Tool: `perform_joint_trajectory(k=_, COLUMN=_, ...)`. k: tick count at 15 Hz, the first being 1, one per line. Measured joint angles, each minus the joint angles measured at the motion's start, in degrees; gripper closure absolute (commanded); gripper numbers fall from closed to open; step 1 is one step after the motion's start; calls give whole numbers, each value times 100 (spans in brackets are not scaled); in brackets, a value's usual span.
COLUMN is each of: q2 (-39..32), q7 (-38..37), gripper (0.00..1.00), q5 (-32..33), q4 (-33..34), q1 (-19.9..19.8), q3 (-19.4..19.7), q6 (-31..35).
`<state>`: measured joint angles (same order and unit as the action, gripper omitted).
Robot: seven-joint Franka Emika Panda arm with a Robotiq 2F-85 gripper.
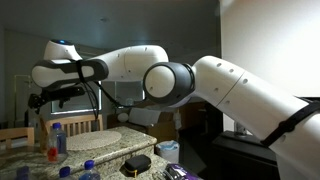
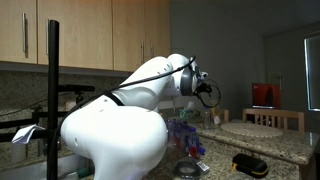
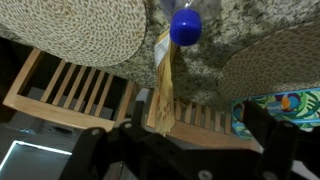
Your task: Move the cable and the empty bottle to the front.
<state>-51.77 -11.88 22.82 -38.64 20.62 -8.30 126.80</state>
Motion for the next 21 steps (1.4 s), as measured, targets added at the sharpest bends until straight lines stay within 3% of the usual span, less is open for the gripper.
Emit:
perform_joint_trajectory(k=8, q2=-87, q7=-148, gripper=0, q5=51, q4=-86, q1=138, q3=303, q6=-465)
perform_joint_trajectory(k=21, q2=-237, q7=-393, gripper=1, q5=52, q4=-388, q1=236, q3=523, q6=-447)
